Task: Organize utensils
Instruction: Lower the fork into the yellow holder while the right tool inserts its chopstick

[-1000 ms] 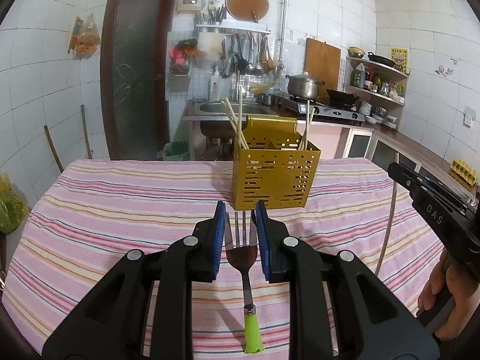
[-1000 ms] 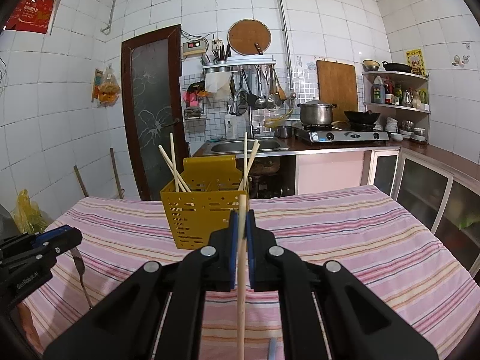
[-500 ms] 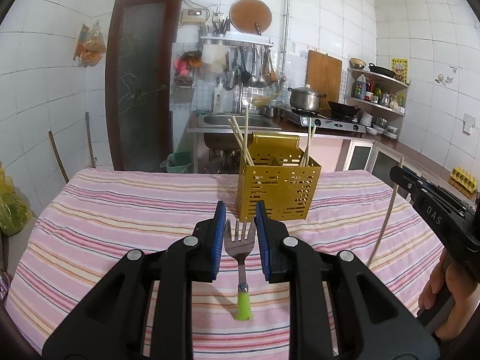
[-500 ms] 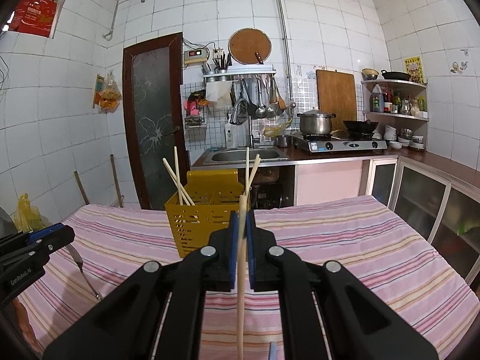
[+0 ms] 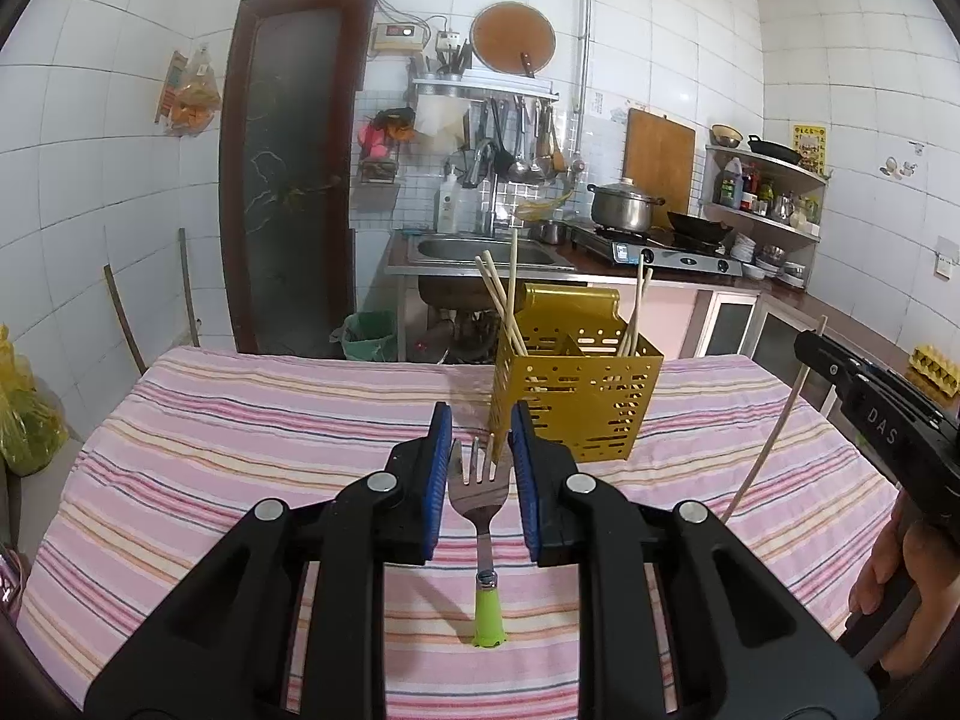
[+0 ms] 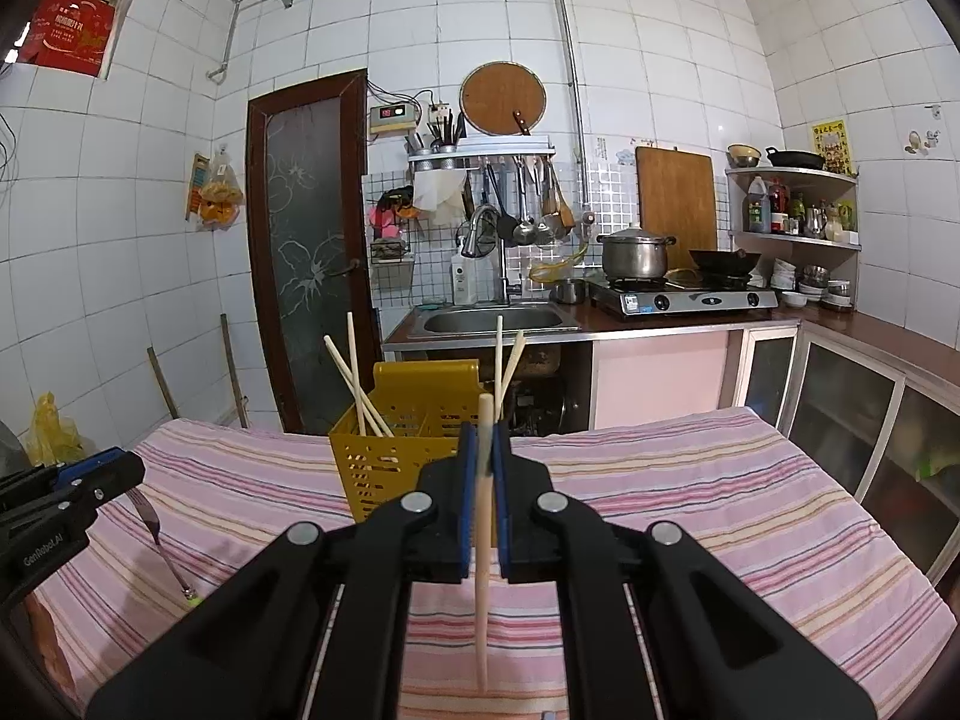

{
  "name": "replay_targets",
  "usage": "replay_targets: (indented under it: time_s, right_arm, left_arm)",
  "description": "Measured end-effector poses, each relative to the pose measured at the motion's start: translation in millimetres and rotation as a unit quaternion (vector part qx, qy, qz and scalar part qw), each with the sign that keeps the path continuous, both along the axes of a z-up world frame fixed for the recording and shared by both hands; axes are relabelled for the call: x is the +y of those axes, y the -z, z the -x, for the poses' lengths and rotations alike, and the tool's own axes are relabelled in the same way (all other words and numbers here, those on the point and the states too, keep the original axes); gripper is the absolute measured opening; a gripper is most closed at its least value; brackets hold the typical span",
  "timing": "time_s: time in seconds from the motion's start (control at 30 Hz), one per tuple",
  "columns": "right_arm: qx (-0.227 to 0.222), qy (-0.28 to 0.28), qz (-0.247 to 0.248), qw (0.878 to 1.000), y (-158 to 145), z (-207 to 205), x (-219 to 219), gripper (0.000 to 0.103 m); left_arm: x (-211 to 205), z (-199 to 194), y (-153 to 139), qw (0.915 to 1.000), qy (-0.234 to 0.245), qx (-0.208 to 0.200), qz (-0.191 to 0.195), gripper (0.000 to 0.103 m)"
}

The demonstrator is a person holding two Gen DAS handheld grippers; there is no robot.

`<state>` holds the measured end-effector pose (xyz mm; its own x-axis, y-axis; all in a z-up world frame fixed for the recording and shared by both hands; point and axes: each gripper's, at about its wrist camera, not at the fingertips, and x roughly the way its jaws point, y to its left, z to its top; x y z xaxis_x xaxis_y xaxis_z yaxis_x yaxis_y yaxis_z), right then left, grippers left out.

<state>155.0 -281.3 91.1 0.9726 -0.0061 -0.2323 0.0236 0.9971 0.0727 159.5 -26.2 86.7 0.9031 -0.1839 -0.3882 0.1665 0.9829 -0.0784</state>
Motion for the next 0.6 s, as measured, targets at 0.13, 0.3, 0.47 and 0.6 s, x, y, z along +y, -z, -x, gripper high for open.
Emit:
replay_targets:
  time_s: [0.13, 0.3, 0.47, 0.6]
  right_arm:
    - [0.0, -0.002, 0.001, 1.0, -0.4, -5.0, 0.4, 0.006]
    - [0.002, -0.003, 0.001, 1.0, 0.5, -13.0, -3.1, 0.006]
    - [0.001, -0.003, 0.005, 1.0, -4.3, -20.5, -4.6, 0.006]
    - [-0.002, -0.002, 0.009, 1.0, -9.7, -24.7, -5.7, 0.006]
  left_arm:
    - [-3.6, -5.5, -3.0, 1.0, -0.002, -0.004, -0.004, 0.019]
    - [-6.4, -11.0, -7.2, 1.0, 0.0, -0.008, -0.004, 0.019]
    - [-7.2, -19.9, -13.9, 0.9999, 0.004, -0.013, 0.002, 0.019]
    - [-9.1, -26.3, -19.4, 0.9998, 0.008, -0.017, 0.003, 0.019]
